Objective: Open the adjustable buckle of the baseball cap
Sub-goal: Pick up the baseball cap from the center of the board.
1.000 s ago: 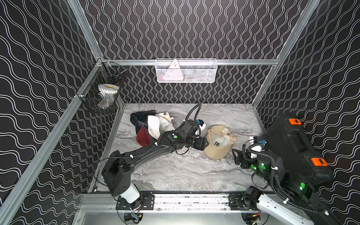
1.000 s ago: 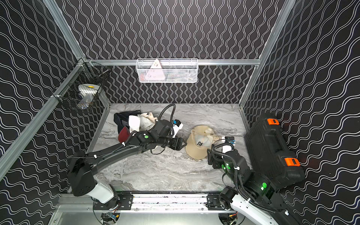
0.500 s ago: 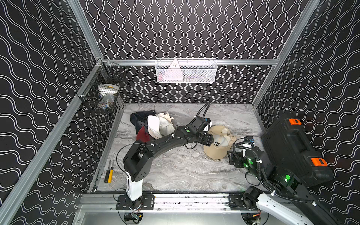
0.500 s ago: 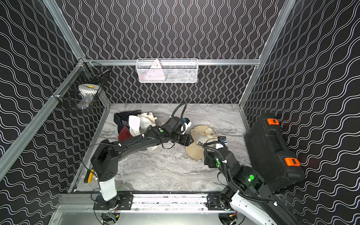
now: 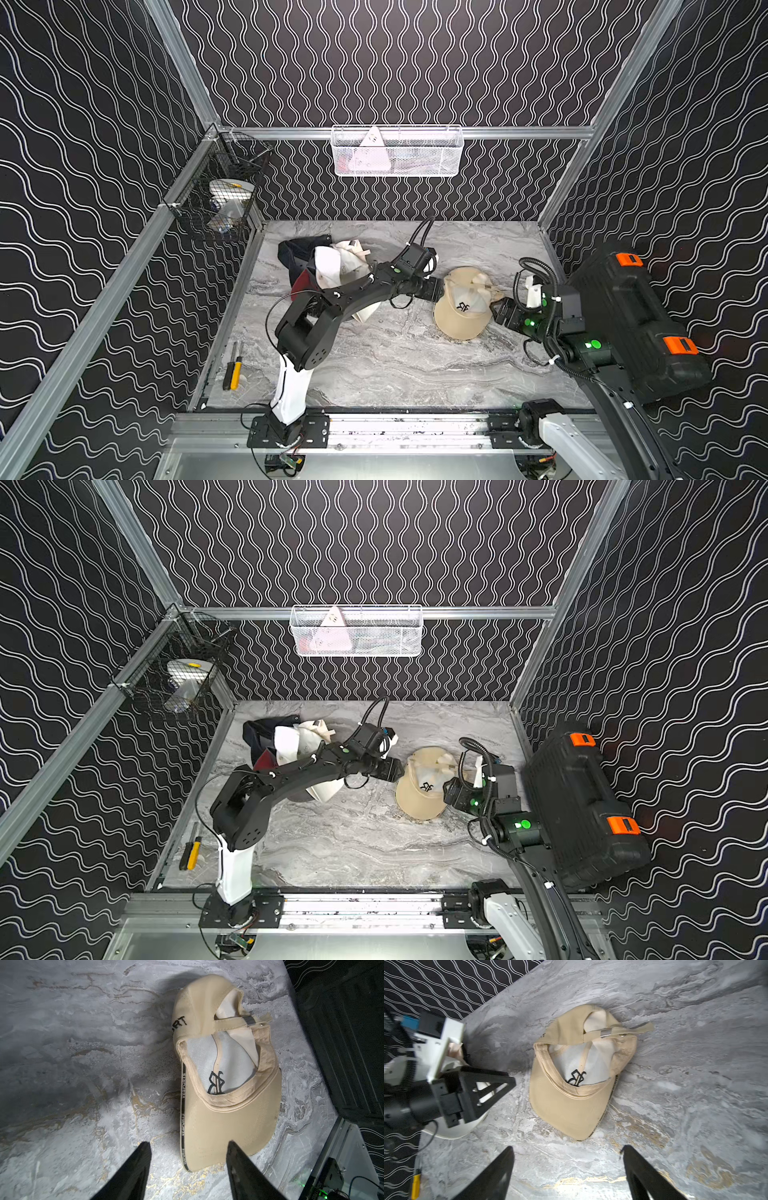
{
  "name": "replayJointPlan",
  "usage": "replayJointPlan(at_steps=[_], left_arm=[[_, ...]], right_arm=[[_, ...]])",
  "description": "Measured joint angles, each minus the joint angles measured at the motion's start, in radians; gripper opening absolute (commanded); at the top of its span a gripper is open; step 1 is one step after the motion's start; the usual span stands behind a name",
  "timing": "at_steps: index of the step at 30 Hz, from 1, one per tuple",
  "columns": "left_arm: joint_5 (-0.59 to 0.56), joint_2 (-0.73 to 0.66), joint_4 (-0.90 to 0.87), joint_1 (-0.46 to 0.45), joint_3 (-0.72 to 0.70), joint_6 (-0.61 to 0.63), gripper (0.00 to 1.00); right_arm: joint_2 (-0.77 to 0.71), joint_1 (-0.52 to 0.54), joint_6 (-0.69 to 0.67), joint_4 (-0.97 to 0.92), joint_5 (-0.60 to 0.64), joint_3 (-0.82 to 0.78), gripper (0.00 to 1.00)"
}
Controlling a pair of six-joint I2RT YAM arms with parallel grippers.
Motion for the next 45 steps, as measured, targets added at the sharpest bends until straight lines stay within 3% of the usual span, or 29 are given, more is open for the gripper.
replayJointPlan(at_steps=[16, 26, 28, 32, 36, 45], left_arm=[[0.061, 0.144, 0.011, 0.006, 0.071, 0.000, 0.62], [0.086, 0.152, 0.056, -0.003, 0.012, -0.029, 0.57], [0.091, 0.152, 0.059, -0.010, 0.011, -0.032, 0.51], [0.098, 0.153, 0.066, -0.016, 0.009, -0.037, 0.22], [0.129, 0.150, 0.094, -0.014, 0.009, -0.047, 0.00], [0.097, 0.088, 0.102, -0.014, -0.037, -0.047, 0.00]], right_arm=[[-0.012, -0.057, 0.013, 0.046, -0.098, -0.009, 0.84], [-0.052, -0.069, 0.028, 0.045, -0.119, -0.009, 0.85], [-0.058, -0.069, 0.028, 0.045, -0.122, -0.010, 0.84], [-0.062, -0.071, 0.031, 0.044, -0.124, -0.010, 0.84], [-0.068, -0.076, 0.031, 0.039, -0.124, -0.005, 0.85], [-0.077, -0.076, 0.035, 0.028, -0.128, -0.005, 0.85]])
